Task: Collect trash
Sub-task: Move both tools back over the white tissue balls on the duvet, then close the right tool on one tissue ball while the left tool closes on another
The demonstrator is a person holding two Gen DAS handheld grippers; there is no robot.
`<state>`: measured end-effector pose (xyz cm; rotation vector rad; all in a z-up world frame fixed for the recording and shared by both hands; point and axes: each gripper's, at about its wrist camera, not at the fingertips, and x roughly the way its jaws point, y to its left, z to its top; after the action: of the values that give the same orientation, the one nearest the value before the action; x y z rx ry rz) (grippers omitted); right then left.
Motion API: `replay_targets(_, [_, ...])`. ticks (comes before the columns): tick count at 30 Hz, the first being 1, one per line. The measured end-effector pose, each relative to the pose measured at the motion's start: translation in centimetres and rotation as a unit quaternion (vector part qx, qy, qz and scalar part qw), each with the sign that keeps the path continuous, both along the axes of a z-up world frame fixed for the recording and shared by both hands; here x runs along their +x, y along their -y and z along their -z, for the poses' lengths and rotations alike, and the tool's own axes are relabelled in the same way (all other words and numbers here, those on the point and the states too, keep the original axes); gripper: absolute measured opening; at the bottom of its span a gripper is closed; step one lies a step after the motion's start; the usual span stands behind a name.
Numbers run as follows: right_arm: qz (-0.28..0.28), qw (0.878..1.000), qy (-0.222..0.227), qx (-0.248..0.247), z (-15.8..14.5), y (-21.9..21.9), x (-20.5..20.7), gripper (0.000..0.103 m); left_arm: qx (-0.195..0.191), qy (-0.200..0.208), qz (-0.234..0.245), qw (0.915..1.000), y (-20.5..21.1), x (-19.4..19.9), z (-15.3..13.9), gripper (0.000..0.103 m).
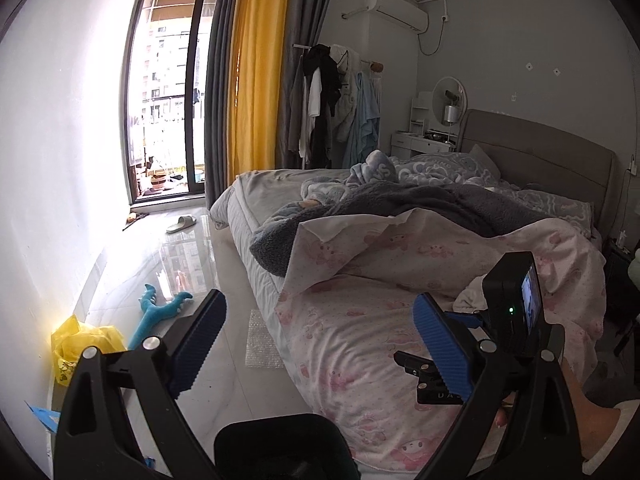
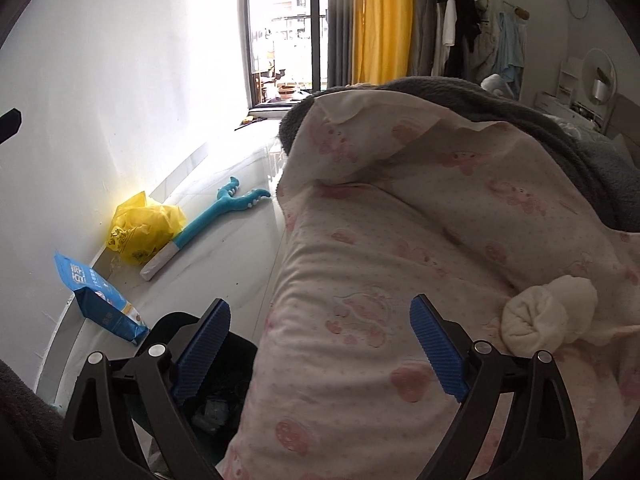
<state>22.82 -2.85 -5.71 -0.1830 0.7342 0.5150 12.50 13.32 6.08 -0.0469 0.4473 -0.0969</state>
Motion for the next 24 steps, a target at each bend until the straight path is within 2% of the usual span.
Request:
replay_targets(8, [0.036,0.999,0.01,0.01,-0.9,5.1,1.9,0.092,0.016,0.013,0.04,0.999,3.4,2.3,0.2,0.096])
replay_targets(17, [0.071,0.996,0.004,0.045,-1.6,11.2,5.0,0.092,0.012,-0.029,0.094,0.995,7.0,5.9,3.1,0.096])
replay_targets(21, [0.083,0.995,-0.009,0.055,-0.8,13.3,6.0,0.092,0.002,-0.032,0.129,0.9911,8.7,7.2,3.6,0.096])
replay_targets(24, [0.091,0.994,-0.009,0.059,-0.5,14.6,6.6,0.092,0.007,-0.036,0.143,0.989,10.2,8.3,4.3,0.096])
